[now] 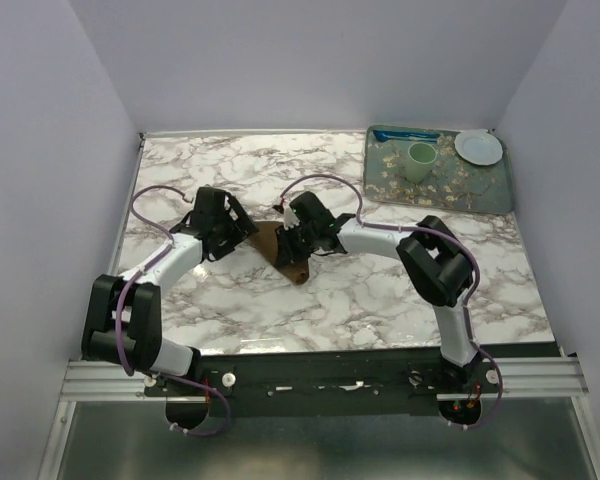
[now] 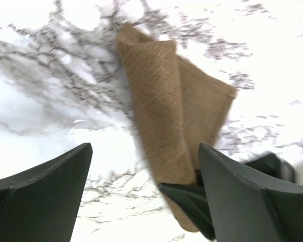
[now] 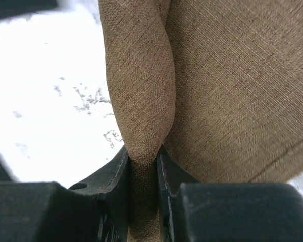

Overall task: Fold the napkin, place the utensils inside, and roll it up
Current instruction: Roll the napkin with the utensil

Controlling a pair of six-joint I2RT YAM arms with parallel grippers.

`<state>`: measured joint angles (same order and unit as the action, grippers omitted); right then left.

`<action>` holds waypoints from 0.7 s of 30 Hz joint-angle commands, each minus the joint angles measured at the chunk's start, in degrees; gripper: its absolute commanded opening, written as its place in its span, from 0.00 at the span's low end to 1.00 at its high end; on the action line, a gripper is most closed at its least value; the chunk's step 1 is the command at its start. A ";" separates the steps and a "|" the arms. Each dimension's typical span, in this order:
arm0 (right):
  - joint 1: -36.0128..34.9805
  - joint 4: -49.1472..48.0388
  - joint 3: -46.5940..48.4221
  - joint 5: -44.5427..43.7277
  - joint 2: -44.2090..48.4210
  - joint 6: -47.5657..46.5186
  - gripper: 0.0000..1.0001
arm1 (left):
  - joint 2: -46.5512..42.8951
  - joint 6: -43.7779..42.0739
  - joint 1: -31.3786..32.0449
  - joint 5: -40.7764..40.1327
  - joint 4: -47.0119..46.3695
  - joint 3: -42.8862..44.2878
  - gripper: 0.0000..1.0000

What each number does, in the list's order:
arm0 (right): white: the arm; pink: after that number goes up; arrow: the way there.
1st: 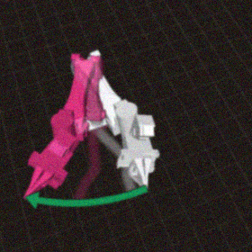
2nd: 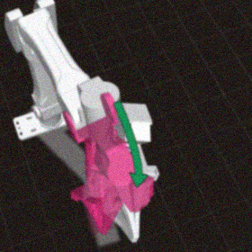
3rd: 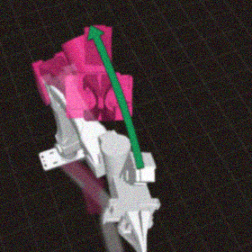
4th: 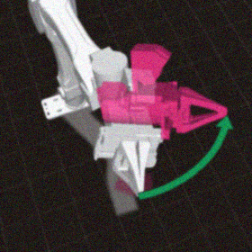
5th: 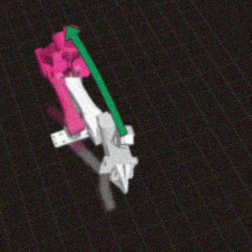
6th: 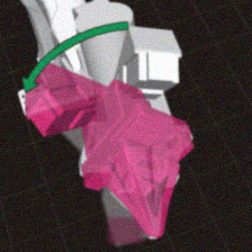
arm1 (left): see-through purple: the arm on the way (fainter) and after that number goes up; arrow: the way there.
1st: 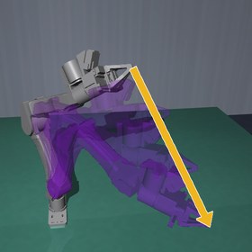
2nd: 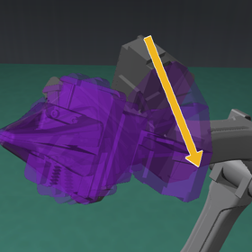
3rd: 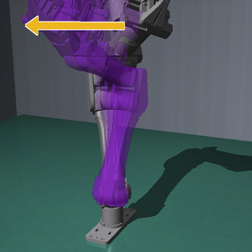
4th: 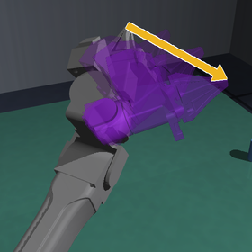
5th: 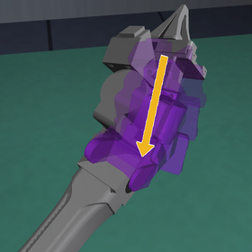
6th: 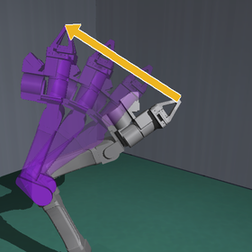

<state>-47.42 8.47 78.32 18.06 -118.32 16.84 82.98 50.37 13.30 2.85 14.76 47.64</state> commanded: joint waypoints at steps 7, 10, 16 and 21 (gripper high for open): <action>7.69 1.46 4.99 37.21 -11.31 13.56 0.25 | 0.25 3.33 -0.56 13.75 -14.41 -5.53 0.70; 9.01 1.46 5.35 38.19 -12.28 14.45 0.25 | -0.62 4.30 -0.56 13.94 -16.61 -6.24 0.61; 10.06 1.55 5.96 38.71 -13.16 15.06 0.25 | -5.89 5.35 -0.56 11.83 -16.70 -7.99 0.54; 10.15 1.46 6.14 38.89 -13.43 15.15 0.26 | -0.90 6.14 -0.56 13.93 -20.55 -5.63 0.51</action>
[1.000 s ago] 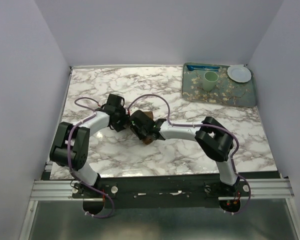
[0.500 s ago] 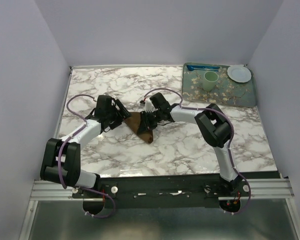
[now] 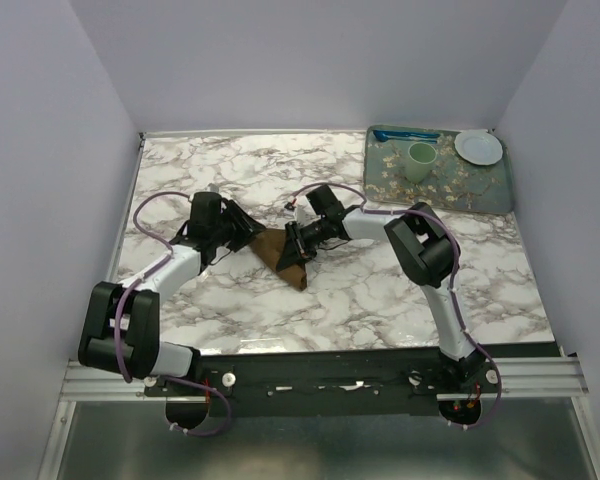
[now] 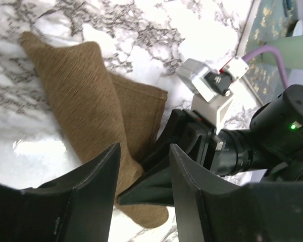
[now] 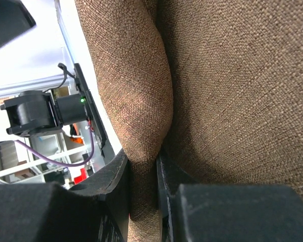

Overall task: Fold the napkin, place the utensils inside, and roll it up
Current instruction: Roll the napkin with the utensil

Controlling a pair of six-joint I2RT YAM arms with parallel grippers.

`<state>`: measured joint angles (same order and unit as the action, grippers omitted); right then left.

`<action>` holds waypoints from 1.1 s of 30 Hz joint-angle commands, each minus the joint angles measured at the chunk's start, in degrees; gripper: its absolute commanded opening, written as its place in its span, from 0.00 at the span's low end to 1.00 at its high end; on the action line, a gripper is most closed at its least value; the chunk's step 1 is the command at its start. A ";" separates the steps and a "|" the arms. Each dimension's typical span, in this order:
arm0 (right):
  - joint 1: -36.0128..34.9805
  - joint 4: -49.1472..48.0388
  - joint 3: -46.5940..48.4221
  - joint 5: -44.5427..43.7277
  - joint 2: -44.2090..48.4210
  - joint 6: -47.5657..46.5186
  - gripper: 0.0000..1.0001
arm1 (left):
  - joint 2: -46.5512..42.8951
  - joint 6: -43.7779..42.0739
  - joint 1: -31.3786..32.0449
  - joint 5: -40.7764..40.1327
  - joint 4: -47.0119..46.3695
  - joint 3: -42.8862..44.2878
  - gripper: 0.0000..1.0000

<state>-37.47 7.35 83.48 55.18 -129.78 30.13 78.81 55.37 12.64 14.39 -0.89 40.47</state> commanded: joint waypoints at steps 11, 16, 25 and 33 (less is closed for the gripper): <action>0.21 7.48 0.89 -3.49 2.94 -1.91 0.35 | 15.06 -0.18 -1.30 -0.95 -5.79 3.83 0.51; -0.49 14.34 0.98 -16.80 9.00 -10.16 0.54 | 16.47 -0.35 -1.92 -0.42 -6.23 3.65 0.50; -15.68 9.79 -4.39 -63.46 21.23 -26.86 0.82 | 18.49 1.23 -2.71 2.74 -6.85 3.91 0.50; -21.50 6.97 -0.16 -73.19 14.03 -37.76 0.85 | 19.72 1.05 -3.41 4.06 -5.97 4.53 0.50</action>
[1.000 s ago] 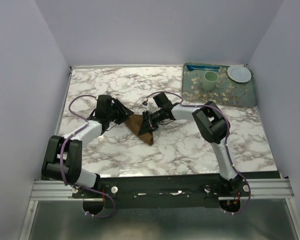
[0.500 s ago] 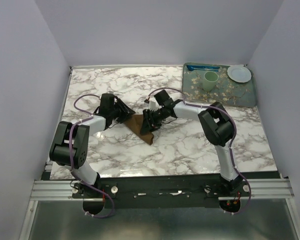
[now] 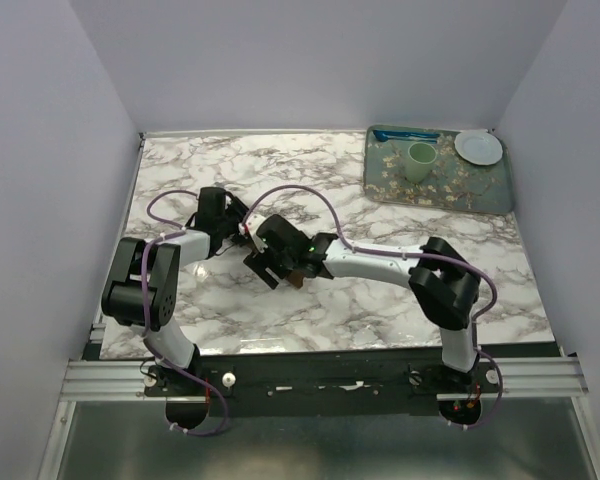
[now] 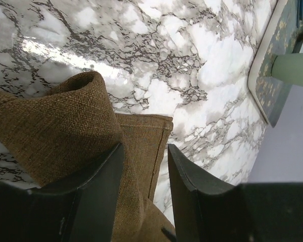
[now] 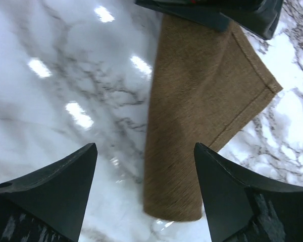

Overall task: Fold the napkin, place the utensils inside, and roll it up
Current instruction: Roll the napkin with the utensil

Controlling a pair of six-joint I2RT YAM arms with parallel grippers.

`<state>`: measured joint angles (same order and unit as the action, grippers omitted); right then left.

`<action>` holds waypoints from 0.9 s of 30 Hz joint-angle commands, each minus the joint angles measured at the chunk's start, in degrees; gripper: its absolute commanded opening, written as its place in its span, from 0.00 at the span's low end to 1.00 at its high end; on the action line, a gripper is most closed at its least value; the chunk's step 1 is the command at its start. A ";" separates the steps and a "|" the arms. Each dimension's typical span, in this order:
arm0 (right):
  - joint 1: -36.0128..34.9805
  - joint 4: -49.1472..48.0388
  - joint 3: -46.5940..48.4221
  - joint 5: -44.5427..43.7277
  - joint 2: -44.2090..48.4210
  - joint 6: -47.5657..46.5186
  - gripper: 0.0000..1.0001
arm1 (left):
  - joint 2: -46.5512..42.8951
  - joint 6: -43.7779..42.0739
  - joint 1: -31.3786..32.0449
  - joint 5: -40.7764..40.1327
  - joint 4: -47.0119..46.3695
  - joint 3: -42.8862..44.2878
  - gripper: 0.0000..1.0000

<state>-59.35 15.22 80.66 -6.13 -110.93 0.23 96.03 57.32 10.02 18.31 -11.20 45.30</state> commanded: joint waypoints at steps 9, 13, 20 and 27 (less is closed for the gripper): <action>-0.41 -1.86 4.33 -13.30 -9.47 -9.02 0.79 | 3.29 -0.37 -1.06 1.64 4.08 0.05 0.50; 0.46 -1.43 4.41 -5.51 -9.65 -4.11 0.48 | 2.24 -2.56 -1.06 1.30 5.92 1.80 0.52; 3.36 -1.16 3.19 5.42 -9.92 5.74 0.39 | 1.62 -4.93 -1.58 2.44 9.44 6.29 0.59; 9.24 -1.25 1.87 17.72 -8.25 13.90 0.37 | -3.21 -9.59 -2.11 -4.48 20.84 14.11 0.77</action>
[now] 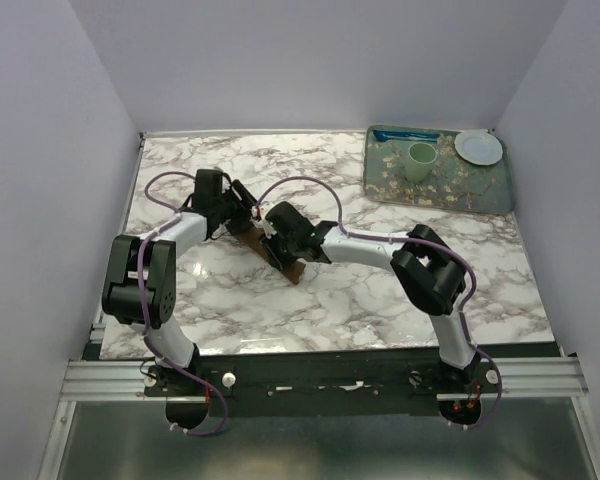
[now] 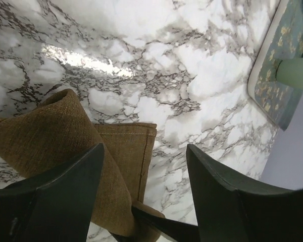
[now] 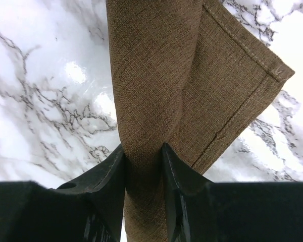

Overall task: Fold the napkin, place the utensils inside, and roll it up
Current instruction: Roll the napkin with the utensil

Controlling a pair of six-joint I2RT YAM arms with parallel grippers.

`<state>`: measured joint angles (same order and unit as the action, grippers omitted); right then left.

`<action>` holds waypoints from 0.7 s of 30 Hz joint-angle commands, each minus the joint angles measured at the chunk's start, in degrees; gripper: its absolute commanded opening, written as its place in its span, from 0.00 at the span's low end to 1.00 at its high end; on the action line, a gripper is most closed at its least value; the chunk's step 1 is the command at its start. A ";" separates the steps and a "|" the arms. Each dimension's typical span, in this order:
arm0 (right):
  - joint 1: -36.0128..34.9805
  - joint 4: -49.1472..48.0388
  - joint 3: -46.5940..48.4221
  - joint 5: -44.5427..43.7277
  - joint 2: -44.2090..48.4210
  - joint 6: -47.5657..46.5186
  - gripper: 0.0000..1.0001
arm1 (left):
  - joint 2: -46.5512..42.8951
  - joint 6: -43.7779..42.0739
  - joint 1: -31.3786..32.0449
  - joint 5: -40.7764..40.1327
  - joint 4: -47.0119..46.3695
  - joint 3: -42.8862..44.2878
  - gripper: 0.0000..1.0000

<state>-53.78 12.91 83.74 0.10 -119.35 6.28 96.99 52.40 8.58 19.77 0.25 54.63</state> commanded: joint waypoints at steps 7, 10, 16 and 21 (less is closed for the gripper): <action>11.76 -1.83 -1.56 33.62 -2.64 16.90 0.35 | -10.50 -3.45 -0.49 -12.74 19.43 5.76 0.82; 14.40 -3.58 -1.48 40.91 -4.74 20.77 0.35 | -11.21 -1.78 0.03 -10.46 19.44 2.60 0.78; 17.21 -7.02 -0.95 50.51 -8.62 25.44 0.36 | -6.22 0.24 4.42 -7.38 16.54 1.35 0.76; 17.92 -7.81 -1.65 51.05 -8.89 25.97 0.36 | -2.60 1.73 7.06 -9.04 17.50 3.90 0.76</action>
<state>-36.01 5.48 83.33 46.00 -126.78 29.69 91.74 52.21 13.85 11.20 16.62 56.03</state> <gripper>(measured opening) 0.365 0.762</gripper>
